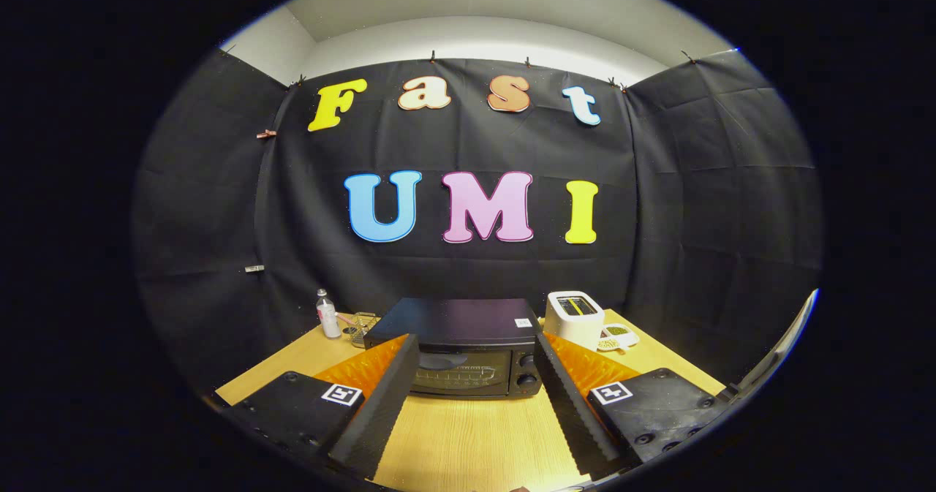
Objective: Open the toaster oven, put the food inside, and close the toaster oven door.
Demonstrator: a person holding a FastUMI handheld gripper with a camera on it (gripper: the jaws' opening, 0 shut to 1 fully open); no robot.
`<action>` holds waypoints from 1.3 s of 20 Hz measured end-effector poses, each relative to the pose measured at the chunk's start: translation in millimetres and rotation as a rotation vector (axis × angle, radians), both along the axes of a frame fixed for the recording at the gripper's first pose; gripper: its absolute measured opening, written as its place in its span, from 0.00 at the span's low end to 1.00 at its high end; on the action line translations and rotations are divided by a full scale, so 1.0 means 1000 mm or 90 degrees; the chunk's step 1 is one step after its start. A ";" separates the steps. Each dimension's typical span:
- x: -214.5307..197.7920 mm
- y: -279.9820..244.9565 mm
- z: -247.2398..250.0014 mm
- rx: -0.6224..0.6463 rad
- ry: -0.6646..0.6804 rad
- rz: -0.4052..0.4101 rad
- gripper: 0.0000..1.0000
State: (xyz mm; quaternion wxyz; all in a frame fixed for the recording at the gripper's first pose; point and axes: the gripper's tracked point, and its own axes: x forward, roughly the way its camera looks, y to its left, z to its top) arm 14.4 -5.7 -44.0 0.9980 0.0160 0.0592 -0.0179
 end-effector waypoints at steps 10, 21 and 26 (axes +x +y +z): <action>0.102 0.037 -0.045 0.016 0.052 0.002 0.98; 0.174 0.070 -0.136 -0.002 0.135 0.003 0.98; 0.186 0.071 -0.158 0.008 0.170 0.000 0.98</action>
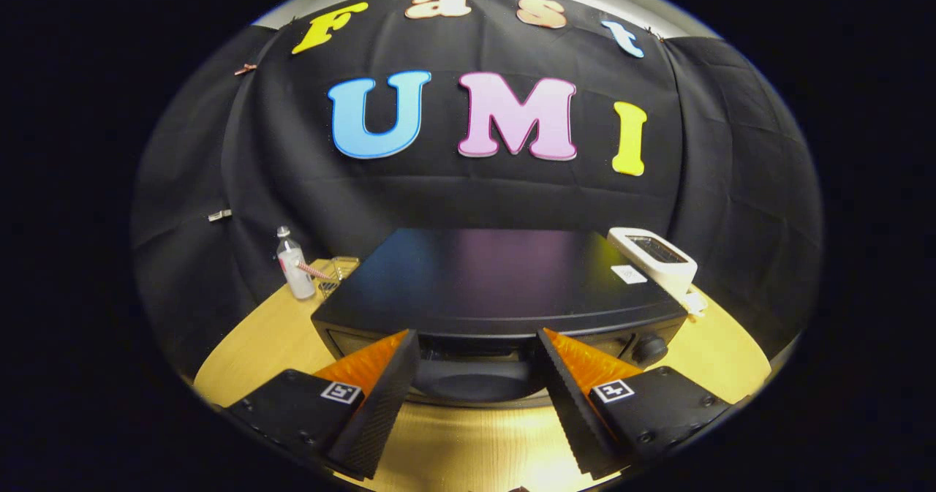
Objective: Open the toaster oven, put the food inside, and close the toaster oven door.
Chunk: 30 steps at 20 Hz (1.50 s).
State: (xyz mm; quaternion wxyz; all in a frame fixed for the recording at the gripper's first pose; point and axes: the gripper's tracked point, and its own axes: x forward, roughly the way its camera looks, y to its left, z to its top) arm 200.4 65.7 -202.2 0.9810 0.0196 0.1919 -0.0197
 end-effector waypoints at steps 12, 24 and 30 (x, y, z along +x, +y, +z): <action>-0.045 0.004 -0.013 0.004 0.028 0.010 0.98; -0.106 0.006 -0.050 0.031 0.043 0.024 0.98; -0.139 0.008 -0.091 0.026 0.113 0.044 0.97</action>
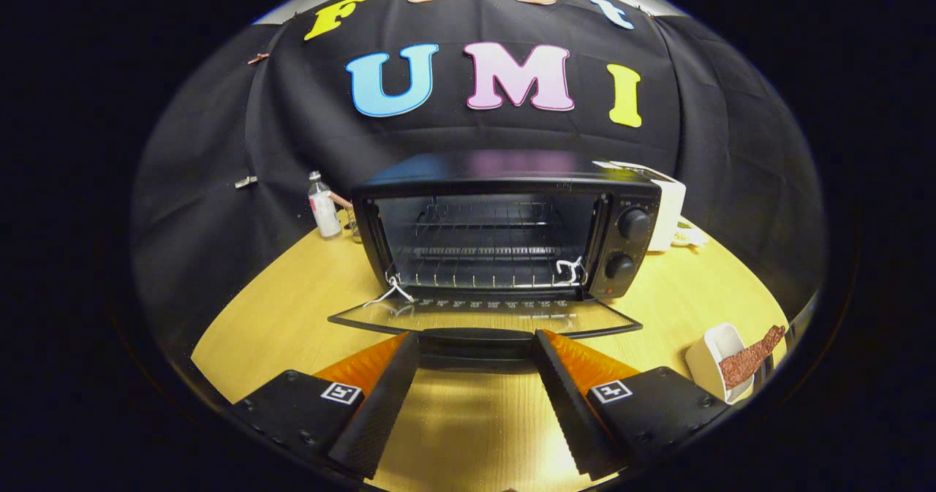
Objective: Open the toaster oven, put the food inside, and close the toaster oven door.
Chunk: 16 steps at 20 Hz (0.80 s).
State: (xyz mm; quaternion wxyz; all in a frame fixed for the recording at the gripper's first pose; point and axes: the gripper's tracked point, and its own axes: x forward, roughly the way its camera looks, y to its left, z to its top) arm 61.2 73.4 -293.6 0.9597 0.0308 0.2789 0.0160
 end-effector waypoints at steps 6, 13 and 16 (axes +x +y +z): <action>-0.027 -0.003 -0.016 0.047 0.056 0.011 0.98; -0.055 -0.062 0.065 0.016 -0.009 0.018 0.99; -0.063 -0.110 0.104 -0.001 -0.039 -0.011 0.99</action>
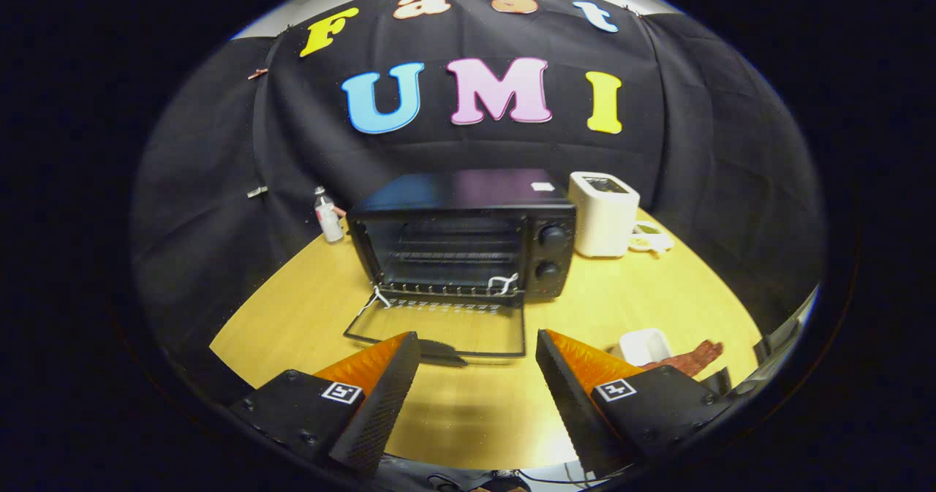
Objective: Open the toaster oven, put the food inside, and close the toaster oven door.
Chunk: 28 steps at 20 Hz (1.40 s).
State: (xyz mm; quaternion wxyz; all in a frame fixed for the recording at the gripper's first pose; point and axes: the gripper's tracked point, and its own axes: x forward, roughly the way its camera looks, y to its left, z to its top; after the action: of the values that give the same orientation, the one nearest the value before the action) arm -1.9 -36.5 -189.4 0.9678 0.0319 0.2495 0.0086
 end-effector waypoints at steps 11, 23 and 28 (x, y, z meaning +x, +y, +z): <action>-0.021 -0.193 0.010 -0.005 0.031 -0.085 0.99; -0.025 -0.233 -0.099 0.203 0.235 -0.010 0.94; -0.020 -0.227 -0.115 0.290 0.272 -0.003 0.73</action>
State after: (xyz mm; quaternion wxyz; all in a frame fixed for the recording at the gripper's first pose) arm -22.0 -263.9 -304.1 0.8614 0.2492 0.4391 0.0552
